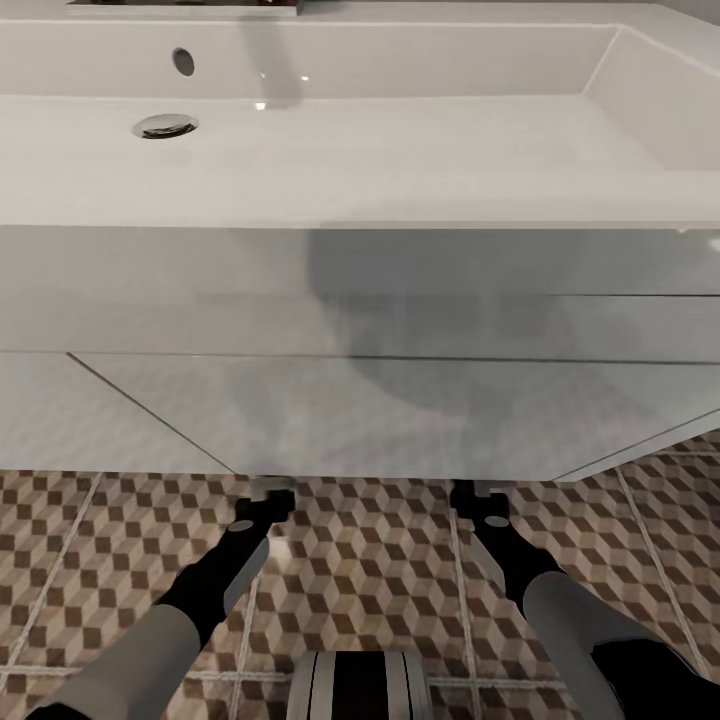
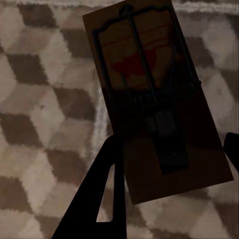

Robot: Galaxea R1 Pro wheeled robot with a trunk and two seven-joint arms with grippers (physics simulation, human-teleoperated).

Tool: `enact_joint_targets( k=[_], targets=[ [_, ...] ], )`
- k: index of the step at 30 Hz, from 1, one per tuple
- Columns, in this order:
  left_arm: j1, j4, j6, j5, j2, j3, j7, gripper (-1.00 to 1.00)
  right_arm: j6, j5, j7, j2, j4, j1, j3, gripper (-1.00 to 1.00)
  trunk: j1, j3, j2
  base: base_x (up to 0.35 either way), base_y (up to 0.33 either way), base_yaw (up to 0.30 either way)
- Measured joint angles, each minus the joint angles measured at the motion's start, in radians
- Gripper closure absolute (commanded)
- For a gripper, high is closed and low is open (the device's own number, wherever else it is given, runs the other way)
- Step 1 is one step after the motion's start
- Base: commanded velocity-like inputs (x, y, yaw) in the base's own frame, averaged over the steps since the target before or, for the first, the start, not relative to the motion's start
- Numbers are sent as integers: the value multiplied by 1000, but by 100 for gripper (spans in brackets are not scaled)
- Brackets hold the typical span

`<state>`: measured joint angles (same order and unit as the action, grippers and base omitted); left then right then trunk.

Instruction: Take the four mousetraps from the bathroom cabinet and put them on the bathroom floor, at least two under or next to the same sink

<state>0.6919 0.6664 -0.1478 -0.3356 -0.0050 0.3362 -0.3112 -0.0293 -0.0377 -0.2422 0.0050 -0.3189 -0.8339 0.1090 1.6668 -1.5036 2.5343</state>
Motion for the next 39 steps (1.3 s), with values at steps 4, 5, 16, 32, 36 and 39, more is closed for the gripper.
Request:
enact_joint_targets(
  k=[4, 5, 16, 32, 36, 39],
  targets=[
    [0, 0, 1, 1, -16, 0, 0, 100, 0, 2, -18, -1, 0, 0, 2, 100, 0, 0, 0, 0, 0, 0],
    [0, 1, 1, 1, -18, 0, -1, 100, 0, 3, -20, -1, 0, 0, 3, 100, 0, 0, 0, 0, 0, 0],
    [0, 1, 1, 1, -22, 2, -1, 100, 1, 4, -24, 0, -1, 0, 5, 100, 1, -11, 1, 0, 0, 0],
    [0, 1, 2, 1, -22, 2, 0, 100, 1, 5, -24, 0, -1, 0, 5, 100, 4, -31, 2, 0, 0, 0],
    [0, 2, 3, 1, -22, 2, -1, 100, 1, 5, -24, -1, -1, 0, 6, 100, 4, -31, 2, 0, 0, 0],
    [0, 2, 3, 1, -22, 2, -1, 100, 1, 5, -24, -1, -1, 0, 6, 100, 4, -31, 2, 0, 0, 0]
  ],
)
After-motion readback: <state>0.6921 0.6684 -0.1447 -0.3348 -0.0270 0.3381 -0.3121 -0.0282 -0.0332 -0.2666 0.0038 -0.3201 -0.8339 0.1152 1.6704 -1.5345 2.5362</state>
